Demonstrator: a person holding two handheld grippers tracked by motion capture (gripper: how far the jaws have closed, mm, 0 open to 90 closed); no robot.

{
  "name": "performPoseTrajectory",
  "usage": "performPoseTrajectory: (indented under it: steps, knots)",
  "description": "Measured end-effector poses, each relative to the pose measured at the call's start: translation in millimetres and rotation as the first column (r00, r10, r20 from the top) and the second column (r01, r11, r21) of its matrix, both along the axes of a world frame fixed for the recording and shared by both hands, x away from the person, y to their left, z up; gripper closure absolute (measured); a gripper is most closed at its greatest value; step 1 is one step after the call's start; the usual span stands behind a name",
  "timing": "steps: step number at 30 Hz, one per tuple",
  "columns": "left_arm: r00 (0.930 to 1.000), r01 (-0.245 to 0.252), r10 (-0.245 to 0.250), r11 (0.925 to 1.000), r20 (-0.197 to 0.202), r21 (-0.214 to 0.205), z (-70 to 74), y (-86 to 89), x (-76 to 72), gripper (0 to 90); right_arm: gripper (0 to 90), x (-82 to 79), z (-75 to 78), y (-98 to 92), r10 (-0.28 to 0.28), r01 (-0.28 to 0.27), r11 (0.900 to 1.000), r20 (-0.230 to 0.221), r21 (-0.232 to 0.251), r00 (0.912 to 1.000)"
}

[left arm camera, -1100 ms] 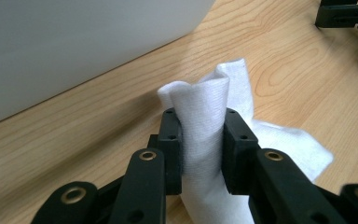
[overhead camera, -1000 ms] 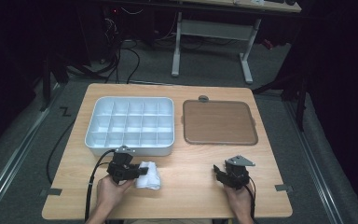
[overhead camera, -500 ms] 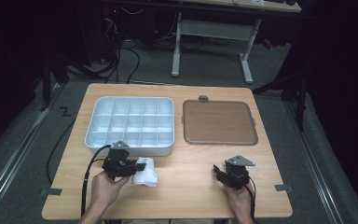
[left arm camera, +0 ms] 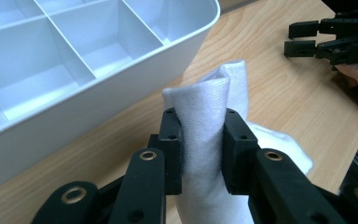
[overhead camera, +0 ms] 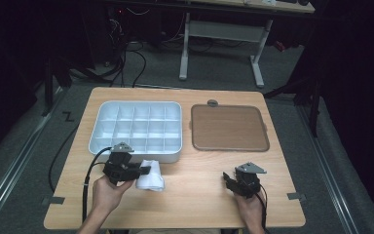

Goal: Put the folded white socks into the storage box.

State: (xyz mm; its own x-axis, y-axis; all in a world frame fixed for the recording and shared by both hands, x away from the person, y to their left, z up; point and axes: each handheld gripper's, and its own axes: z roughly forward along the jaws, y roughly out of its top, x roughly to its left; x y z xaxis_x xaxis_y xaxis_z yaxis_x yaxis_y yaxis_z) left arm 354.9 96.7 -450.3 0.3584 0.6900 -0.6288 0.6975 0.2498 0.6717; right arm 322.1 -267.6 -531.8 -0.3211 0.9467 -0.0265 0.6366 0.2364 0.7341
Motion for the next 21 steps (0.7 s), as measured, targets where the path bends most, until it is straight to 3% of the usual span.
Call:
performPoseTrajectory:
  steps: [21]
  knots:
    - [0.9998,0.014,-0.013,0.9976,0.017,-0.068,28.4,2.3,12.9,73.2,45.8,0.0,0.0,0.2,-0.004,0.004,1.0,0.0,0.001,1.0]
